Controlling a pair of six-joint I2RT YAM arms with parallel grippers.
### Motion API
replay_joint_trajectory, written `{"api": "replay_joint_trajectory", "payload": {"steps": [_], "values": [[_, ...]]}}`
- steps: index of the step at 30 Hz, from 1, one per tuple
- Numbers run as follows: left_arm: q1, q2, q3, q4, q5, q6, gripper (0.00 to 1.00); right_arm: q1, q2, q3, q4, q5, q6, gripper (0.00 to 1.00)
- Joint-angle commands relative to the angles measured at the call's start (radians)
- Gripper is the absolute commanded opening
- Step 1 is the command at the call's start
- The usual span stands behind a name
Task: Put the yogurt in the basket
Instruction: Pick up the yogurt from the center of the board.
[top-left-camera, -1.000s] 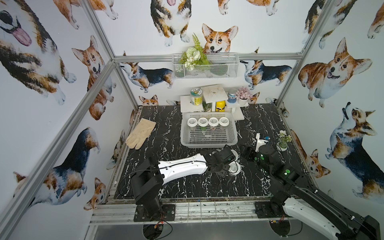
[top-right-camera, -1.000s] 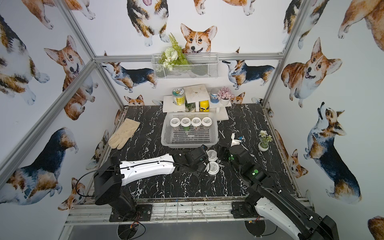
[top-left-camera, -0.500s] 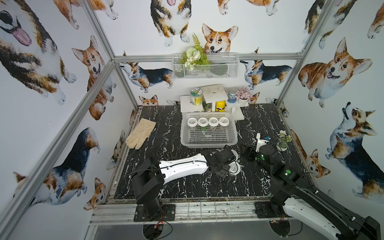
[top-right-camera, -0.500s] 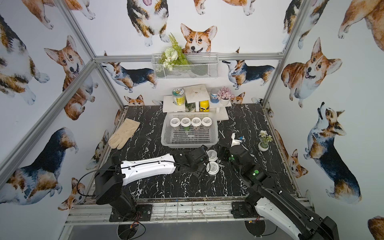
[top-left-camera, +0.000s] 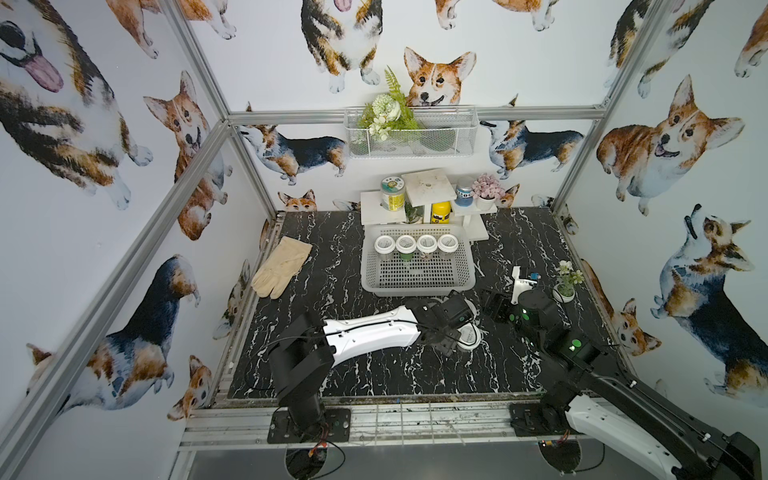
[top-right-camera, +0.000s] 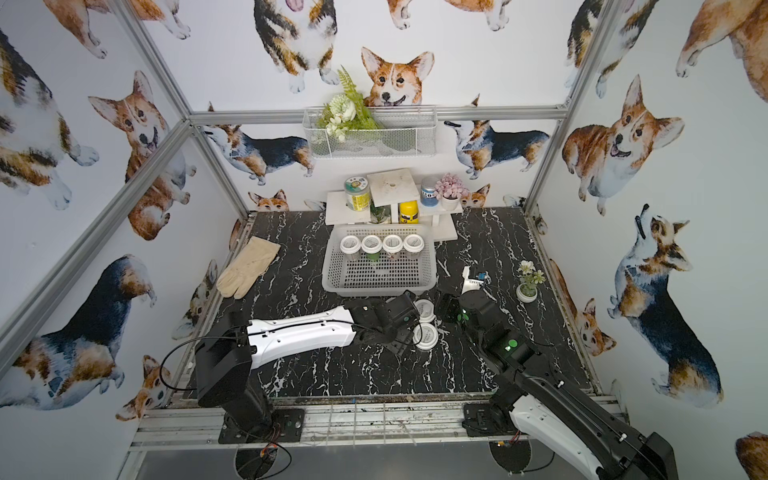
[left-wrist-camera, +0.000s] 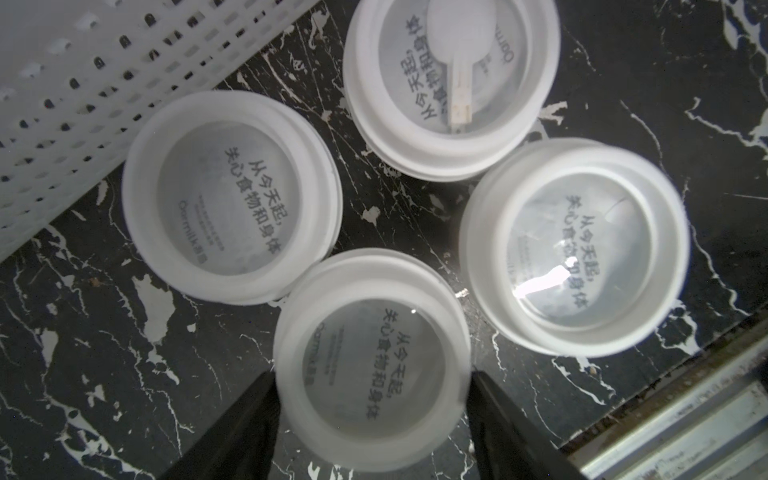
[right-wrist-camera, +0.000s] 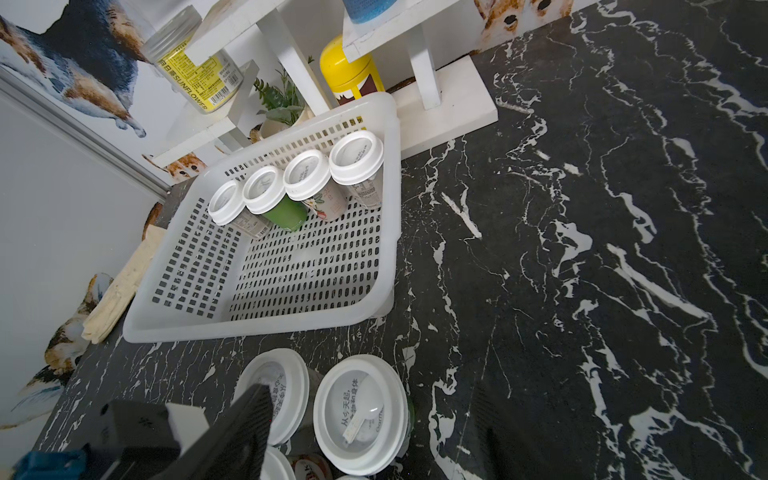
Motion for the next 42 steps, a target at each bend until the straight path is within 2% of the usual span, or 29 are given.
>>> {"api": "replay_joint_trajectory", "payload": {"steps": [1,6,19,27,32,37,42], "values": [[-0.003,0.007,0.013,-0.022,-0.015,-0.002,0.76,-0.001,0.001,0.003,0.022,-0.007,-0.017,0.81],[-0.003,0.007,0.013,-0.025,-0.019,-0.003,0.76,-0.001,0.001,0.003,0.023,-0.006,-0.019,0.82],[-0.004,-0.009,0.010,-0.049,-0.035,-0.004,0.68,-0.001,-0.001,0.003,0.022,-0.008,-0.019,0.82],[-0.003,-0.085,0.009,-0.117,-0.049,-0.006,0.68,-0.001,0.002,0.002,0.026,-0.009,-0.020,0.82],[0.000,-0.177,0.061,-0.191,-0.075,0.000,0.68,-0.001,0.008,0.003,0.026,-0.012,-0.020,0.82],[0.006,-0.227,0.160,-0.299,-0.163,0.011,0.68,-0.001,0.011,0.005,0.027,-0.013,-0.022,0.82],[0.067,-0.240,0.222,-0.333,-0.191,0.059,0.68,-0.001,0.018,0.008,0.028,-0.015,-0.023,0.81]]}}
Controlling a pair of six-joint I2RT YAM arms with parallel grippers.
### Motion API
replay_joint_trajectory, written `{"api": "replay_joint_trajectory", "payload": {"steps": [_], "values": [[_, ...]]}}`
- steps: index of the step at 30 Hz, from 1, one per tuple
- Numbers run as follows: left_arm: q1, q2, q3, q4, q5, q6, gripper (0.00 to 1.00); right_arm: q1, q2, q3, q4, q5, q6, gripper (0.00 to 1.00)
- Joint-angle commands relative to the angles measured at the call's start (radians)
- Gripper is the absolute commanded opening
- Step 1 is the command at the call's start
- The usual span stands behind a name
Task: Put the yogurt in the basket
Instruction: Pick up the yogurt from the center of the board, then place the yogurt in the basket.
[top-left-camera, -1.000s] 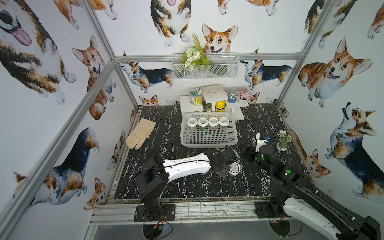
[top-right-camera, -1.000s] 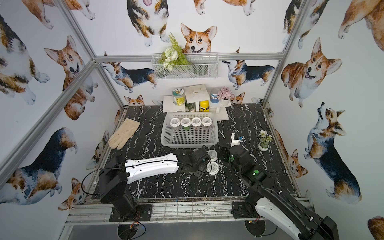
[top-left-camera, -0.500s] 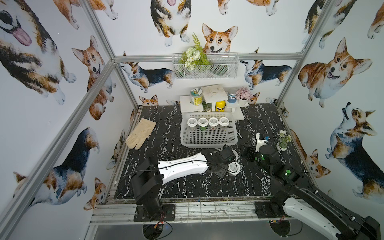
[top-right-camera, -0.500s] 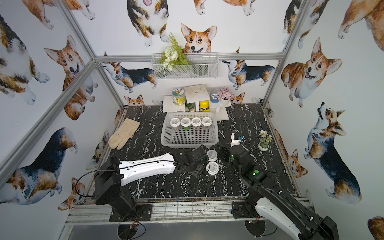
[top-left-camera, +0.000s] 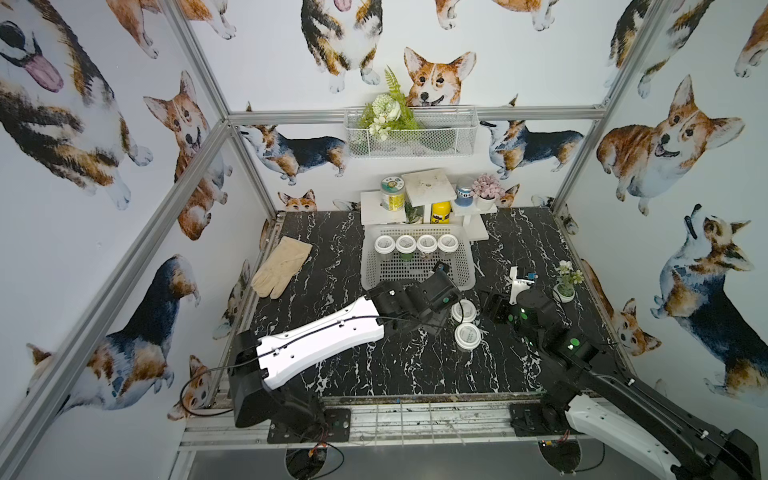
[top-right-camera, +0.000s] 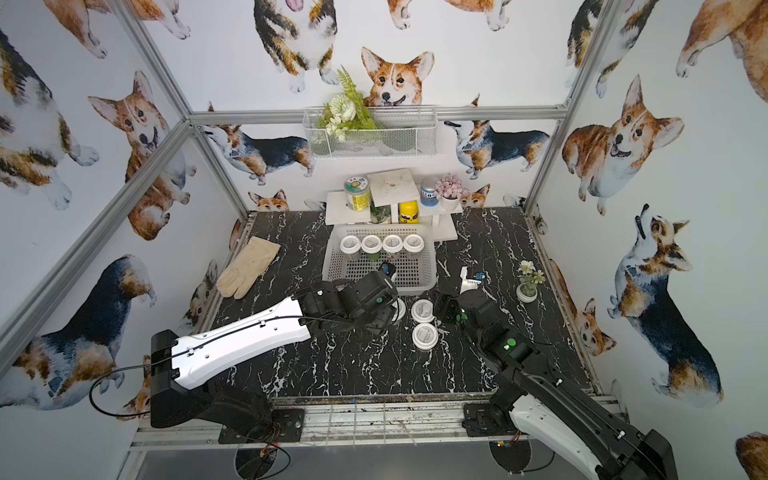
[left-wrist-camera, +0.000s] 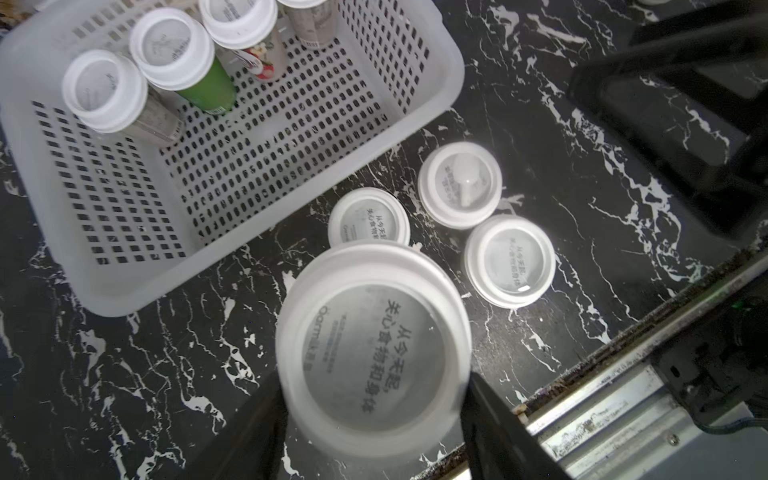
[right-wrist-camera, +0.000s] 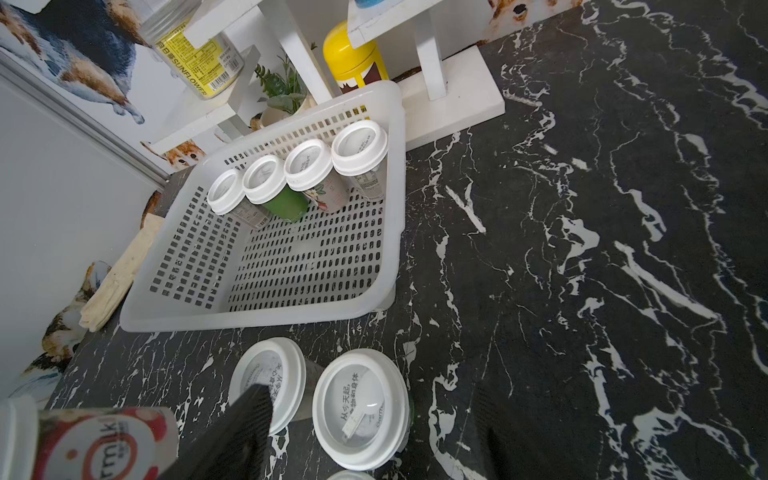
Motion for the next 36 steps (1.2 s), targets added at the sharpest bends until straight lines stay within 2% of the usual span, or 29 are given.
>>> {"api": "replay_joint_trajectory", "payload": {"steps": [1,9,17,26,36], "values": [[0.043,0.000,0.034,-0.053,-0.047,0.048,0.68,-0.001,0.002,0.008,0.027,0.001,-0.009,0.82],[0.206,0.025,0.133,-0.028,-0.023,0.160,0.68,-0.001,0.008,0.009,0.028,-0.003,-0.011,0.81],[0.366,0.112,0.192,0.029,0.014,0.258,0.69,-0.001,0.015,0.012,0.032,-0.007,-0.014,0.81],[0.485,0.218,0.157,0.151,0.063,0.301,0.69,0.000,0.018,0.013,0.033,-0.014,-0.018,0.82],[0.538,0.314,0.085,0.259,0.124,0.294,0.69,-0.001,0.019,0.014,0.037,-0.018,-0.023,0.82]]}}
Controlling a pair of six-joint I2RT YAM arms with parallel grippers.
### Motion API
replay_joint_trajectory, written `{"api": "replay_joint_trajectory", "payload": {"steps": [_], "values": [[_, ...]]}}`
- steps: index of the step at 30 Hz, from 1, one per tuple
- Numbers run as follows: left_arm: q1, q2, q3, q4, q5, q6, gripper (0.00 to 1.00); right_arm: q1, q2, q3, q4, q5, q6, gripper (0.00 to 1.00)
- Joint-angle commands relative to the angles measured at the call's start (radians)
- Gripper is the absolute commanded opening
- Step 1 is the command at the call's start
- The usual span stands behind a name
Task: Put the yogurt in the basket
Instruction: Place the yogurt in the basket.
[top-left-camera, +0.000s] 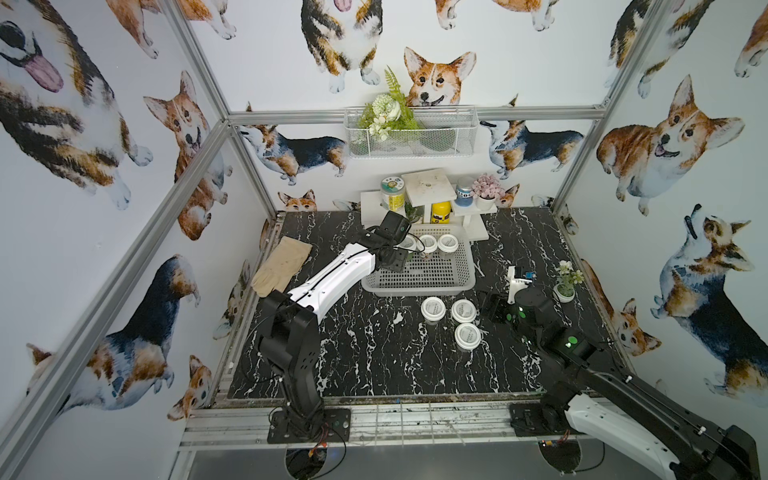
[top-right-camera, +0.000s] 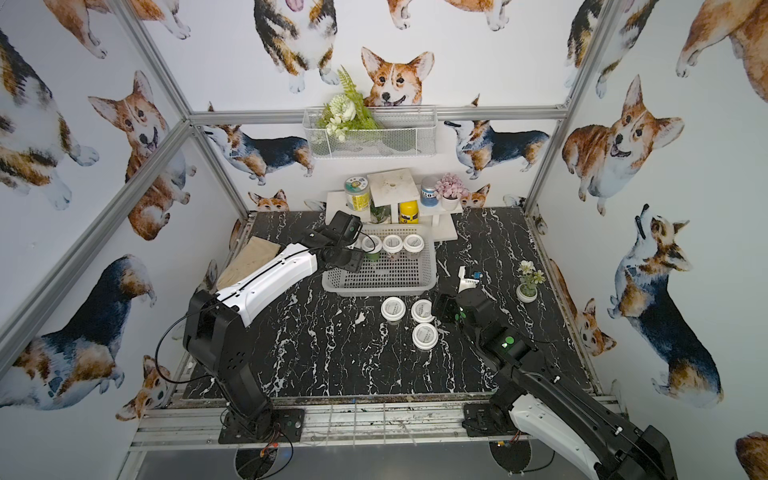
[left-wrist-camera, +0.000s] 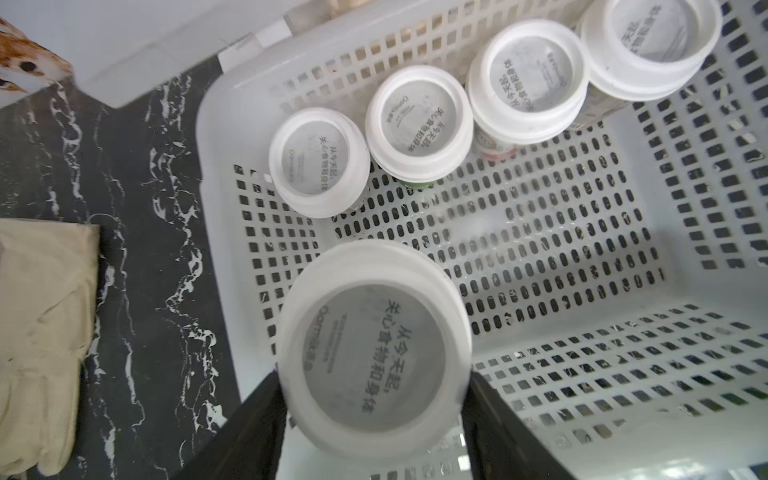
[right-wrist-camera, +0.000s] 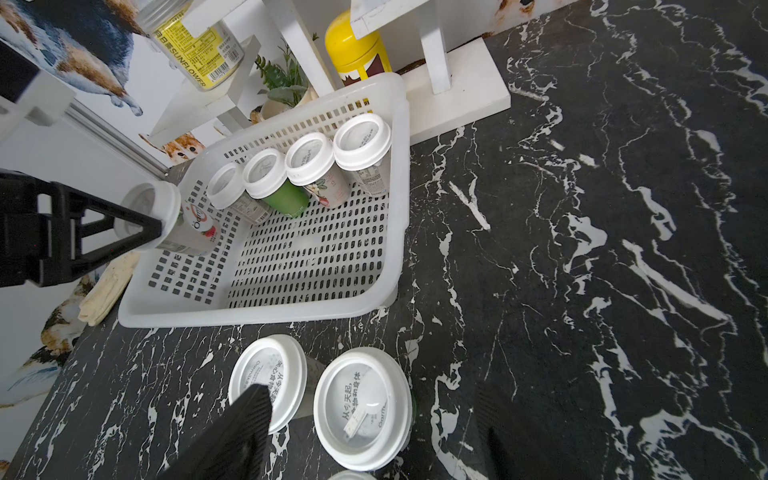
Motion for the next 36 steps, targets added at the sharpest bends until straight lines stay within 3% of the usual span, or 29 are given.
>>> {"api": "replay_joint_trajectory", "payload": {"steps": [1,36], "values": [[0.006,0.026,-0.017,0.055,0.027,0.005,0.69,-0.001,-0.001,0.007,0.032,-0.007,-0.018,0.82],[0.078,0.104,-0.103,0.145,0.083,0.011,0.71,-0.002,0.005,0.009,0.036,-0.015,-0.021,0.82]]}}
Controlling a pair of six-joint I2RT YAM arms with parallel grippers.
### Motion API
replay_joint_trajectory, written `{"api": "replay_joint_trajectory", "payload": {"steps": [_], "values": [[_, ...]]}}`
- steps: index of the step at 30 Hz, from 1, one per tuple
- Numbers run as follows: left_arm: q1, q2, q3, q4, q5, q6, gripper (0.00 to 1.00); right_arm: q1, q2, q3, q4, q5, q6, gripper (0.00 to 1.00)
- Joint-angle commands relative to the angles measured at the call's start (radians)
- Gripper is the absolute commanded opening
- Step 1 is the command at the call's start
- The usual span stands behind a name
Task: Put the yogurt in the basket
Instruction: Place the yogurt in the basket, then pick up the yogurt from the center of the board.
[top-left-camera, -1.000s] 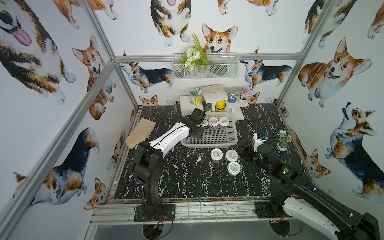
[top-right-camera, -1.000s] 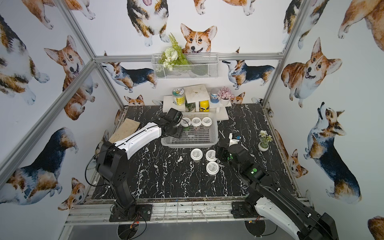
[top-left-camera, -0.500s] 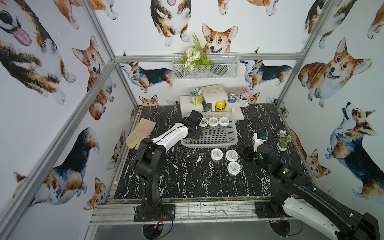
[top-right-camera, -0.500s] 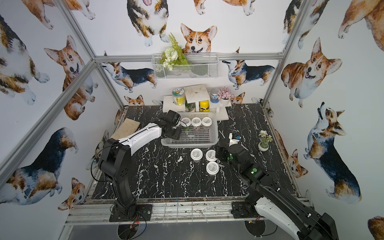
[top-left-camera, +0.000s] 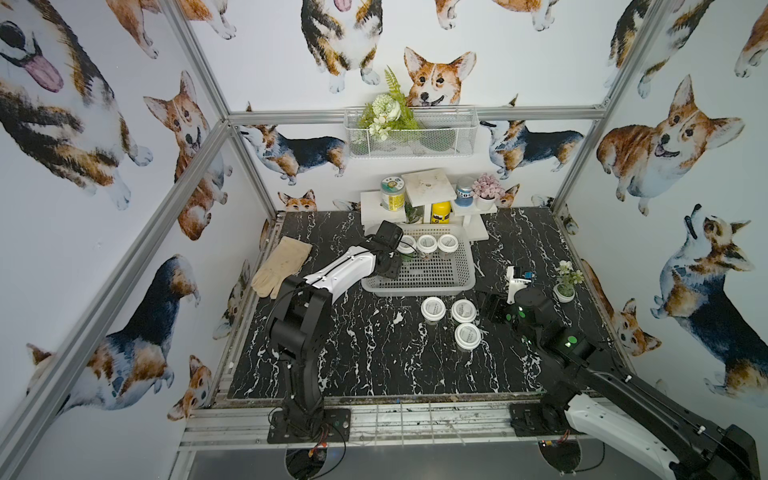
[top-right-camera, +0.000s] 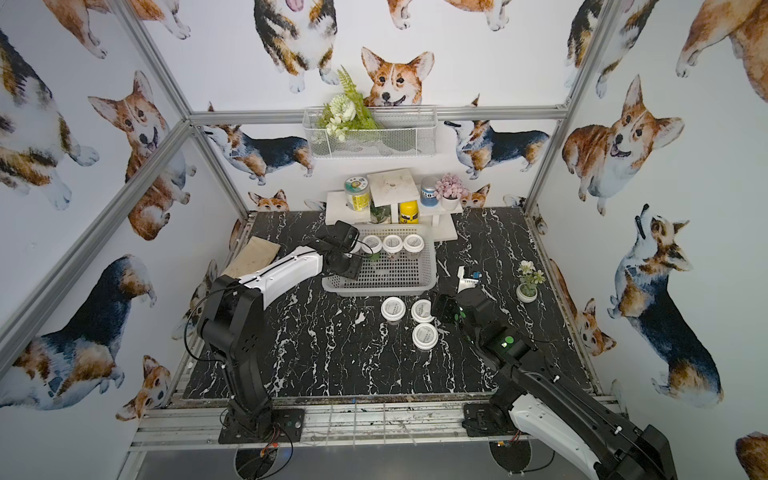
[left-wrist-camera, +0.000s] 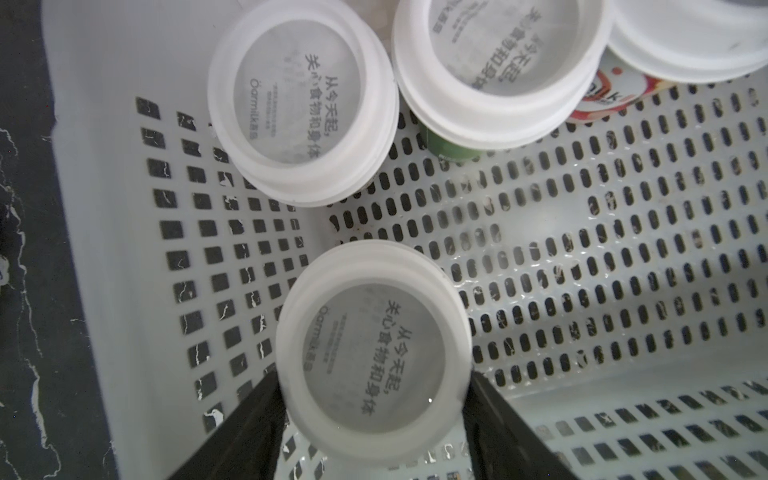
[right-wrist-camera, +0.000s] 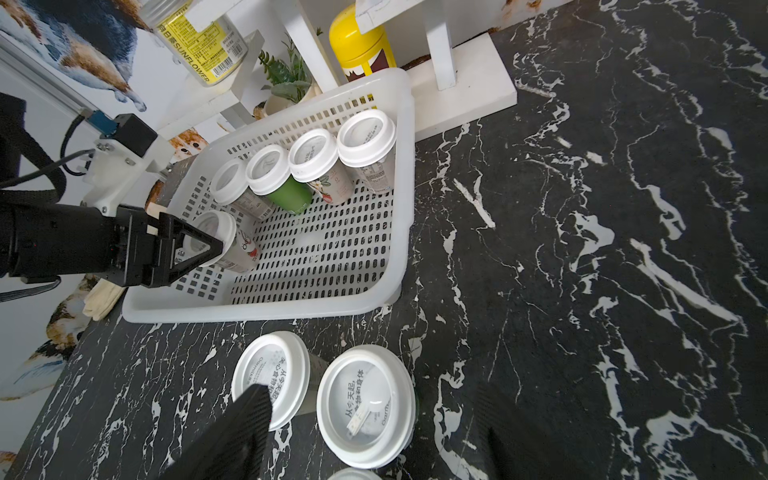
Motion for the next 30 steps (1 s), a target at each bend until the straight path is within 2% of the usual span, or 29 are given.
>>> {"api": "replay_joint_trajectory", "payload": {"steps": [1,11,14,19,24,30], "values": [[0.006,0.007,-0.004,0.012,0.027,0.006,0.71,-0.001,0.001,0.008,0.033,0.000,-0.019,0.82],[0.006,-0.027,-0.016,0.032,0.029,0.011,0.77,0.000,0.004,0.008,0.034,-0.002,-0.020,0.82],[0.005,-0.045,-0.010,0.035,0.028,0.012,0.83,-0.001,0.005,0.010,0.035,-0.003,-0.020,0.82],[-0.026,-0.092,0.005,0.046,-0.010,0.014,0.86,-0.001,0.010,0.011,0.035,-0.004,-0.020,0.82],[-0.092,-0.184,-0.023,0.102,-0.087,0.003,0.85,0.000,0.015,0.013,0.035,-0.005,-0.022,0.82],[-0.148,-0.350,-0.164,0.243,-0.138,-0.028,0.83,0.000,0.022,0.016,0.037,-0.010,-0.025,0.82]]}}
